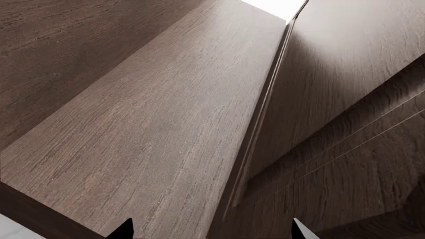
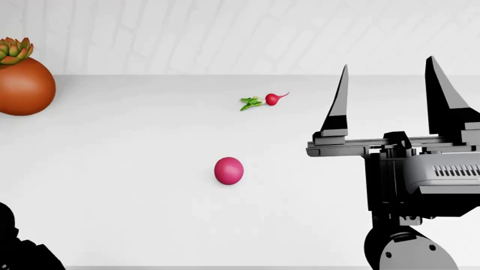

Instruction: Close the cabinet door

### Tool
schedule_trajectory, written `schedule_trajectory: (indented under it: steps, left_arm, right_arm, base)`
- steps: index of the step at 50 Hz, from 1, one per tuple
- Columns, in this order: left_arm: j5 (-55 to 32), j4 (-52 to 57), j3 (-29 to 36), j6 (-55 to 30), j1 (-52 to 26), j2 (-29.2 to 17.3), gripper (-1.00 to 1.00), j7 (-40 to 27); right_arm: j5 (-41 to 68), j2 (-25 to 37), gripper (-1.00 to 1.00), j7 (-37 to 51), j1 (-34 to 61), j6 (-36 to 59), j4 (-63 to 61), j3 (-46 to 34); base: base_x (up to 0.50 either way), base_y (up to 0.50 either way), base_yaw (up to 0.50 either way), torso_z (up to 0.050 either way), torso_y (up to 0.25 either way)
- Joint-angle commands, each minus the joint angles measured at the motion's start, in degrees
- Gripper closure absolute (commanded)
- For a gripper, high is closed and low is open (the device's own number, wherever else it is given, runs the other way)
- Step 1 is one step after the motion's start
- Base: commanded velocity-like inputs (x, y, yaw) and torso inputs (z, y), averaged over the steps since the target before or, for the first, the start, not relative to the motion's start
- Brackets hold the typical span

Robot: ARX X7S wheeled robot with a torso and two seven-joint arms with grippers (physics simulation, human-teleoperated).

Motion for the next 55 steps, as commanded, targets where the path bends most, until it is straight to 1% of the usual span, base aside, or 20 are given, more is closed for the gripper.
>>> schedule_trajectory:
  steps: [1, 6, 11, 13, 16, 21, 28, 35, 40, 43, 45, 46, 48, 49, 55]
  left_arm:
    - [-4.3, -2.0, 0.0, -2.9, -7.7, -1.4, -1.00, -1.2]
    - [-3.5, -6.2, 1.5, -2.7, -12.9, -1.0, -1.00, -0.1]
    - [-2.6, -8.8, 2.8, -2.3, -15.8, -0.5, -1.00, 0.7]
    - [-0.6, -12.3, 4.8, -1.8, -19.4, 0.0, -1.00, 2.2]
    - [0.9, -15.7, 6.7, -1.2, -22.7, 0.5, -1.00, 3.9]
    - [3.1, -19.2, 9.4, -0.2, -26.7, 1.6, -1.00, 5.9]
    - [6.7, -27.0, 13.2, 2.1, -33.0, 3.6, -1.00, 9.6]
    - [8.6, -31.0, 15.4, 4.1, -35.6, 4.5, -1.00, 12.3]
    - [9.4, -32.6, 16.3, 4.7, -36.3, 4.3, -1.00, 13.6]
    - [10.6, -35.7, 16.9, 5.8, -37.8, 4.2, -1.00, 14.7]
    - [13.0, -41.7, 17.8, 8.5, -40.5, 5.2, -1.00, 16.2]
    - [14.7, -46.9, 18.3, 10.7, -42.8, 6.0, -1.00, 17.1]
    - [16.1, -51.7, 18.7, 13.2, -44.5, 6.6, -1.00, 18.4]
    - [17.3, -56.2, 19.1, 15.4, -46.0, 7.2, -1.00, 19.3]
    - [21.2, -69.3, 21.2, 22.5, -47.1, 9.7, -1.00, 21.6]
  right_arm:
    - [0.2, 0.2, -1.00, 0.4, -0.1, -0.3, 0.2, -0.1]
    - [0.3, 0.4, -1.00, 0.5, -0.2, -0.3, 0.2, -0.2]
    - [0.5, 0.5, -1.00, 0.6, 0.0, -0.2, 0.2, -0.1]
    - [0.5, 0.5, -1.00, 0.6, -0.1, -0.5, 0.5, -0.3]
    - [0.5, 0.6, -1.00, 0.7, 0.1, -0.4, 0.5, -0.4]
    - [0.5, 0.6, -1.00, 0.8, 0.1, -0.3, 0.5, -0.5]
    - [0.6, 0.8, -1.00, 1.0, 0.0, -0.2, 0.4, -0.7]
    - [0.7, 0.9, -1.00, 1.1, 0.3, -0.1, 0.5, -0.8]
    - [0.9, 1.0, -1.00, 1.2, 0.4, 0.1, 0.3, -0.8]
    - [1.1, 1.1, -1.00, 1.2, 0.2, 0.1, 0.1, -0.7]
    - [1.2, 1.2, -1.00, 1.2, 0.2, 0.1, 0.0, -0.7]
    - [1.3, 1.2, -1.00, 1.3, 0.1, 0.0, -0.1, -0.6]
    - [1.3, 1.3, -1.00, 1.3, 0.0, 0.0, -0.1, -0.6]
    - [1.4, 1.3, -1.00, 1.3, 0.0, 0.0, -0.1, -0.6]
    - [1.4, 1.4, -1.00, 1.6, 0.0, -0.2, -0.1, -0.6]
  base:
    - [0.00, 0.00, 0.00, 0.000, 0.000]
    - [0.00, 0.00, 0.00, 0.000, 0.000]
    - [0.00, 0.00, 0.00, 0.000, 0.000]
    - [0.00, 0.00, 0.00, 0.000, 0.000]
    - [0.00, 0.00, 0.00, 0.000, 0.000]
    - [0.00, 0.00, 0.00, 0.012, 0.006]
    - [0.00, 0.00, 0.00, 0.018, 0.012]
    - [0.00, 0.00, 0.00, 0.015, 0.010]
    - [0.00, 0.00, 0.00, 0.002, 0.002]
    - [0.00, 0.00, 0.00, 0.000, 0.000]
    - [0.00, 0.00, 0.00, 0.000, 0.000]
    - [0.00, 0.00, 0.00, 0.000, 0.000]
    - [0.00, 0.00, 0.00, 0.000, 0.000]
    - [0.00, 0.00, 0.00, 0.000, 0.000]
    - [0.00, 0.00, 0.00, 0.000, 0.000]
